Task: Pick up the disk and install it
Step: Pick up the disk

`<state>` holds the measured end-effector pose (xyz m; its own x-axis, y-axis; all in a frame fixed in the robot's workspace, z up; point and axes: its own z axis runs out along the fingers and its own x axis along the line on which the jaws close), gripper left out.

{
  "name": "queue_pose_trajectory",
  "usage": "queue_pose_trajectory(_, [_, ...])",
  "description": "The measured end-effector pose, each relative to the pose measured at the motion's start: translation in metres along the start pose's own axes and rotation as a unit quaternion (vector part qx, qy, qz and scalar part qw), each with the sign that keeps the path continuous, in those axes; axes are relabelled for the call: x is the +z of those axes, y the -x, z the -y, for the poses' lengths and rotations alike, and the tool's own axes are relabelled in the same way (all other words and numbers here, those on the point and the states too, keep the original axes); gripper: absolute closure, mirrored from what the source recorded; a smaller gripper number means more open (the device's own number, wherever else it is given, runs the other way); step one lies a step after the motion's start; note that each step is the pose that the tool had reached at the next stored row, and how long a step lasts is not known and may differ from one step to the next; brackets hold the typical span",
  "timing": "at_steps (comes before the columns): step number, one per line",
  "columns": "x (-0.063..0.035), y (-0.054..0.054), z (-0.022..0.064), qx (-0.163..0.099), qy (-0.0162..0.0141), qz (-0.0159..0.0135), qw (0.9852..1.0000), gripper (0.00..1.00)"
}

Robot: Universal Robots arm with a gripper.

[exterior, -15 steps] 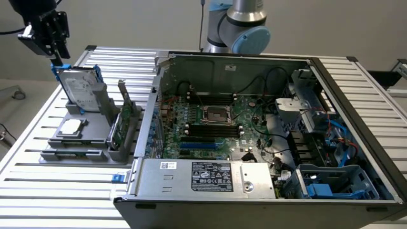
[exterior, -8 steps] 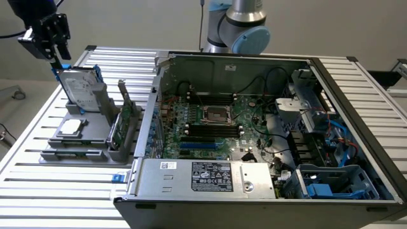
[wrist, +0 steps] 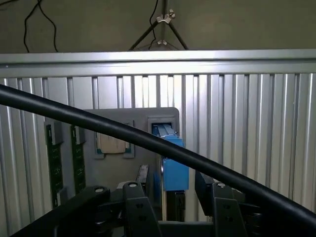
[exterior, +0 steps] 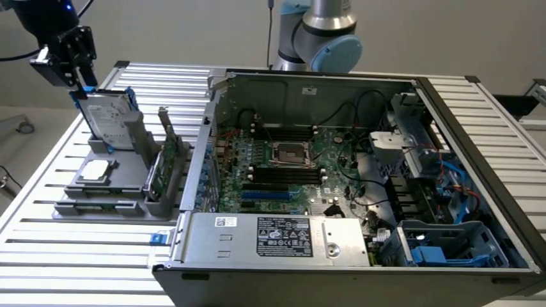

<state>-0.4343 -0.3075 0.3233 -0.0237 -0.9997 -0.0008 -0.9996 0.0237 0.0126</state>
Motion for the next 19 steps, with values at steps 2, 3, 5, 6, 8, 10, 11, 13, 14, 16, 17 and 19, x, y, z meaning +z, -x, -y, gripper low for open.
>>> queue_pose_trajectory(2, [0.0038, 0.000, -0.0011, -0.003, -0.0010, 0.0000, 1.0000, 0.50])
queue_pose_trajectory(3, [0.0056, 0.000, -0.0018, -0.005, -0.0014, 0.0000, 1.0000, 0.50])
queue_pose_trajectory(5, [0.0092, 0.000, -0.0031, -0.008, -0.0019, 0.0000, 1.0000, 0.50])
queue_pose_trajectory(6, [0.0109, 0.000, -0.0039, -0.009, -0.0021, 0.0000, 1.0000, 0.50])
queue_pose_trajectory(8, [0.0147, 0.000, -0.0054, -0.012, -0.0025, -0.0001, 0.9999, 0.50])
queue_pose_trajectory(10, [0.0183, 0.000, -0.0066, -0.015, -0.0027, -0.0001, 0.9999, 0.50])
queue_pose_trajectory(11, [0.0201, 0.000, -0.0071, -0.016, -0.0028, -0.0001, 0.9999, 0.50])
queue_pose_trajectory(13, [0.0239, 0.000, -0.0075, -0.018, -0.0033, -0.0001, 0.9998, 0.50])
queue_pose_trajectory(14, [0.0257, 0.000, -0.0076, -0.019, -0.0034, -0.0001, 0.9998, 0.50])
queue_pose_trajectory(16, [0.0293, 0.001, -0.0077, -0.020, -0.0038, -0.0001, 0.9998, 0.50])
queue_pose_trajectory(17, [0.0311, 0.001, -0.0078, -0.021, -0.0040, -0.0001, 0.9998, 0.50])
queue_pose_trajectory(19, [0.0347, 0.002, -0.0080, -0.023, -0.0045, -0.0002, 0.9997, 0.50])
